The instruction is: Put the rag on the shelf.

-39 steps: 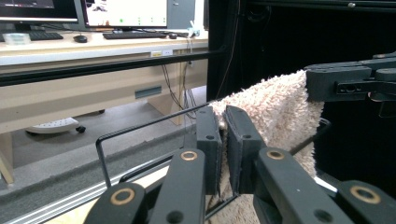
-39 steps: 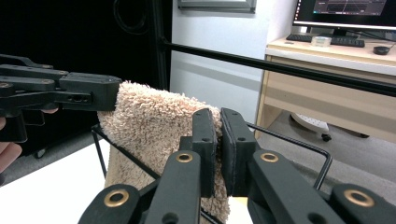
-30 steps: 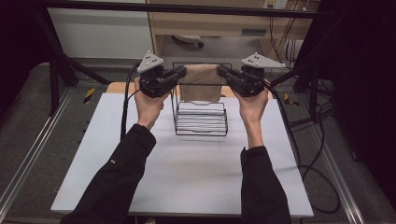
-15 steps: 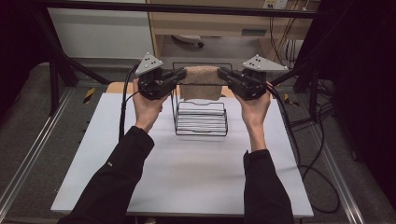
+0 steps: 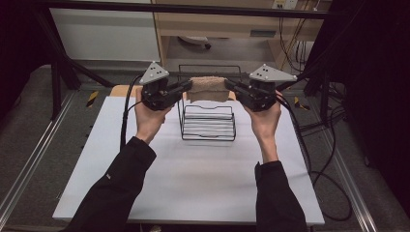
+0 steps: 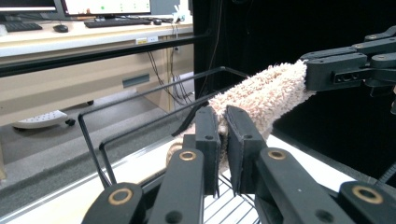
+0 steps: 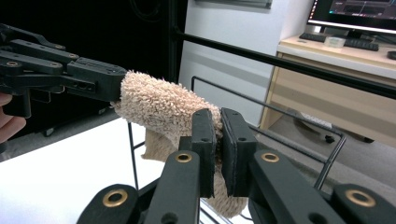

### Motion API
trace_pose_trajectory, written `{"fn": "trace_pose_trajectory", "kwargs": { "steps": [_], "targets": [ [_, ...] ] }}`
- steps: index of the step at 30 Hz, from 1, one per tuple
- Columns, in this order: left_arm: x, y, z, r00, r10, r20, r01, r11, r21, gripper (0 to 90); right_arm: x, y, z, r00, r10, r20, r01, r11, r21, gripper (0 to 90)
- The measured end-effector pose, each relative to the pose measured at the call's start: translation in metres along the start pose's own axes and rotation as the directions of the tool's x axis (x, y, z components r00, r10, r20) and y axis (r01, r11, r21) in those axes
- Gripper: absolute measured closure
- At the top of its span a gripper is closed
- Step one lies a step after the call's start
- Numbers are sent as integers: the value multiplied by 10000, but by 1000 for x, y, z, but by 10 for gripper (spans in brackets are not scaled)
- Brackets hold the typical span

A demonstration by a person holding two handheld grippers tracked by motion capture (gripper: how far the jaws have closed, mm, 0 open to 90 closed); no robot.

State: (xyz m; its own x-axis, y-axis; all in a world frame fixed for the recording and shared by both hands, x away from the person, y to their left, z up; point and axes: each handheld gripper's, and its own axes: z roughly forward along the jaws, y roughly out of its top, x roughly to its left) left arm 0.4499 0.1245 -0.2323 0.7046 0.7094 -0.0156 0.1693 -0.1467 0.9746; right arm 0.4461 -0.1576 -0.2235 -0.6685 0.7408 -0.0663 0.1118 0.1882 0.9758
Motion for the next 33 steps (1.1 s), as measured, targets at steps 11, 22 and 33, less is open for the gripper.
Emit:
{"fn": "trace_pose_trajectory", "kwargs": {
  "steps": [11,22,33],
  "targets": [
    [-6,-13,-1,10000,-2,15,1,9992,399,817,5,-15,-4,9995,57,-310,-43,9990,454,841],
    [-7,-19,-3,9999,-25,122,15,9968,797,781,6,-22,-4,9991,-119,-403,150,9969,769,840],
    [-3,9,-12,9992,-364,143,355,9977,582,768,7,-27,-3,9991,-111,-398,142,9968,785,840]
  ]
}}
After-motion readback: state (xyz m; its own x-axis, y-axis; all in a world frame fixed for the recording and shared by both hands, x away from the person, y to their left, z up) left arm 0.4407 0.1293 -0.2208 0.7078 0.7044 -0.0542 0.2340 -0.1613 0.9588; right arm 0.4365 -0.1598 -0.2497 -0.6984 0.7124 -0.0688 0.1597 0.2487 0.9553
